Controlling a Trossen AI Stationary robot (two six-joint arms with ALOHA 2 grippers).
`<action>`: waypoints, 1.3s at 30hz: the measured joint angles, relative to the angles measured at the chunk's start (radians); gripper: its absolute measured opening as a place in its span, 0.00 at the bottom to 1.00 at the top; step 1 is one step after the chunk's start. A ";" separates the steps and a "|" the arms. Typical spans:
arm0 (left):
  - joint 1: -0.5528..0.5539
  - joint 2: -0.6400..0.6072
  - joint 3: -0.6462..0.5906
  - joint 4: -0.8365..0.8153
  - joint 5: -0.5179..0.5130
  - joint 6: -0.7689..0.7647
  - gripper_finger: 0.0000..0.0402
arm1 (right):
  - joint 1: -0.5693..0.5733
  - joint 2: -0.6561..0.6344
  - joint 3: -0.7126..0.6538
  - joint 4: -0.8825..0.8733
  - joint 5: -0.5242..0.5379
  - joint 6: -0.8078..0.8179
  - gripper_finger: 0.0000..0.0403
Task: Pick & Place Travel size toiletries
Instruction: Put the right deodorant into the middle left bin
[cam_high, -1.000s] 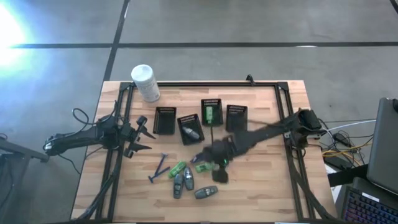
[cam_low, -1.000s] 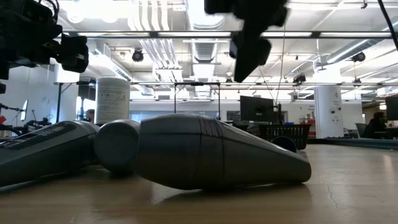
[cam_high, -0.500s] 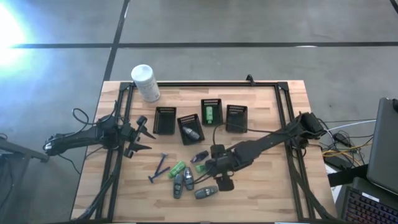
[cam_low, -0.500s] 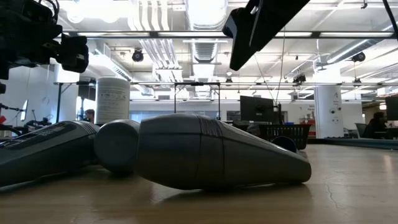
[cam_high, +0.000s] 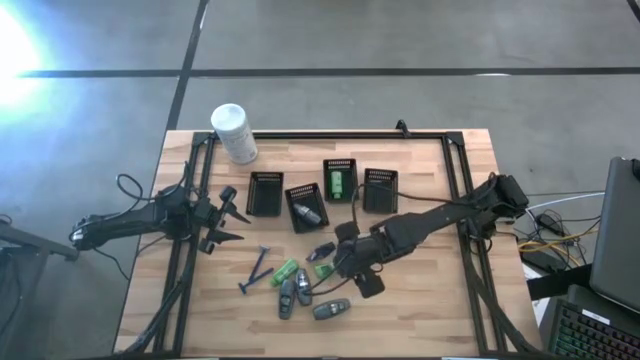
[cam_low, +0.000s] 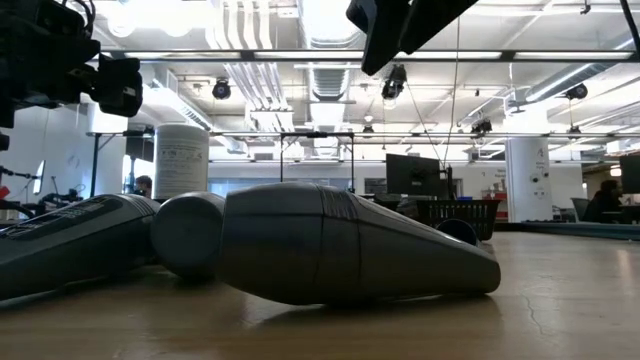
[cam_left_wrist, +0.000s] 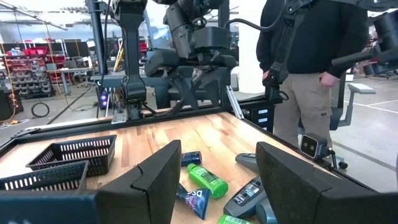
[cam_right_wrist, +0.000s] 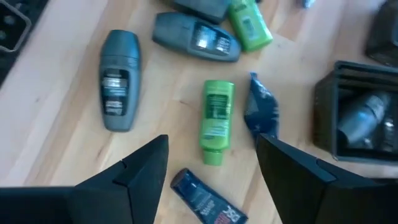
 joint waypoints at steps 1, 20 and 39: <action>0.000 0.000 0.000 0.000 0.000 0.000 0.53 | -0.009 -0.001 0.000 0.000 0.008 -0.004 0.59; 0.000 0.000 0.000 0.000 0.000 0.000 0.53 | -0.102 -0.007 0.000 -0.005 0.016 -0.161 0.59; 0.000 0.000 0.000 0.000 0.000 0.000 0.53 | -0.102 -0.007 0.000 0.004 0.013 -0.158 0.75</action>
